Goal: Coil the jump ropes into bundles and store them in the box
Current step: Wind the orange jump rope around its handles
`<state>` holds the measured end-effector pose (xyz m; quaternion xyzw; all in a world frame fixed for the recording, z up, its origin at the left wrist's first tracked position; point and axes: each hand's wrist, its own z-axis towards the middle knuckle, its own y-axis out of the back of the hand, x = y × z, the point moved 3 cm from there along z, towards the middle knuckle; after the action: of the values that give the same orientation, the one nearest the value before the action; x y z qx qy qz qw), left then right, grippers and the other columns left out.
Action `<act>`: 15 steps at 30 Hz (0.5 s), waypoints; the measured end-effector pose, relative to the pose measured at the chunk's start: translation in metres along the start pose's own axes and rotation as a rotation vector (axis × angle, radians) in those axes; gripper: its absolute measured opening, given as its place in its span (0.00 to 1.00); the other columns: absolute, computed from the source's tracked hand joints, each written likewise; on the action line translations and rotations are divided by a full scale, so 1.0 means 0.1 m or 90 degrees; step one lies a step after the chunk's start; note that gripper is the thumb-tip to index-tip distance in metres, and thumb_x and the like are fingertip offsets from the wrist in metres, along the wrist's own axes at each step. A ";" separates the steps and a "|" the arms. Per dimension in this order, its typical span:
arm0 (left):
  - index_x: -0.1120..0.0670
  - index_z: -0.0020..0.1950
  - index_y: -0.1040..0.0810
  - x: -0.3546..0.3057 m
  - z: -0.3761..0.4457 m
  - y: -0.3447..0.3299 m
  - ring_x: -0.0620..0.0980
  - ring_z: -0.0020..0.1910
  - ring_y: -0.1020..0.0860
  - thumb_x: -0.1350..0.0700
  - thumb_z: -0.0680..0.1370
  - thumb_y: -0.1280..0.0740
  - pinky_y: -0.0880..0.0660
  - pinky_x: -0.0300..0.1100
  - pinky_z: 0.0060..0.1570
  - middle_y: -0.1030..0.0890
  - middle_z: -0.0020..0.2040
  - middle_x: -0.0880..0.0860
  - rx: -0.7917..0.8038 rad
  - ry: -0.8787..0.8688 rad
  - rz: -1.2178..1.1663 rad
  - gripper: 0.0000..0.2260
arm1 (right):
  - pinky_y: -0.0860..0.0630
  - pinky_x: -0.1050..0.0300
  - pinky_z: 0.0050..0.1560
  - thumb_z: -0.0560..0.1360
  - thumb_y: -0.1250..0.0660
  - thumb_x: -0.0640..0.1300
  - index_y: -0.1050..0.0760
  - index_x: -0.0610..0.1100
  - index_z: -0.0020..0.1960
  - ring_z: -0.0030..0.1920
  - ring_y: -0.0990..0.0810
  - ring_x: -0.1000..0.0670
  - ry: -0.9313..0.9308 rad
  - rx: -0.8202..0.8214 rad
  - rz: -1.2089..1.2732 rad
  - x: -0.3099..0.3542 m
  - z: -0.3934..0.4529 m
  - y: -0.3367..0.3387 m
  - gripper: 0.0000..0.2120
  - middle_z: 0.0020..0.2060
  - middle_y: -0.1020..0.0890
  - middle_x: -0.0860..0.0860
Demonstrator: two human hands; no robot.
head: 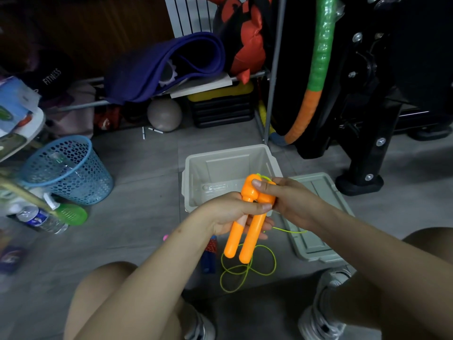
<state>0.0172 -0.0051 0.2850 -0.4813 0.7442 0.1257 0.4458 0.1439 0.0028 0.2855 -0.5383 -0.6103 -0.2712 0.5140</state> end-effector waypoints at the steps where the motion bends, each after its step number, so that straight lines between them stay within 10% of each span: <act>1: 0.62 0.52 0.24 0.00 0.00 0.00 0.53 0.41 0.17 0.60 0.78 0.35 0.19 0.51 0.44 0.17 0.40 0.60 0.003 0.003 -0.004 0.06 | 0.24 0.53 0.46 0.69 0.31 0.48 0.25 0.36 0.47 0.43 0.21 0.45 0.000 0.006 0.015 -0.01 0.00 -0.02 0.16 0.39 0.20 0.42; 11: 0.61 0.52 0.23 -0.01 -0.07 -0.05 0.57 0.43 0.17 0.53 0.71 0.32 0.19 0.51 0.47 0.17 0.43 0.59 0.066 -0.012 -0.062 0.15 | 0.32 0.61 0.25 0.77 0.38 0.41 0.28 0.38 0.43 0.25 0.27 0.55 0.087 -0.075 0.099 0.15 0.02 -0.01 0.07 0.24 0.26 0.53; 15: 0.60 0.51 0.25 0.00 -0.07 -0.06 0.48 0.33 0.20 0.53 0.75 0.35 0.22 0.41 0.33 0.21 0.35 0.53 0.039 -0.054 -0.083 0.11 | 0.26 0.58 0.35 0.74 0.34 0.54 0.29 0.39 0.41 0.30 0.26 0.53 0.102 -0.104 -0.082 0.20 0.05 0.08 0.17 0.28 0.27 0.49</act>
<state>0.0185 -0.0130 0.2908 -0.5094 0.6950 0.0941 0.4987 0.1521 0.0169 0.3005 -0.5148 -0.5763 -0.3945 0.4972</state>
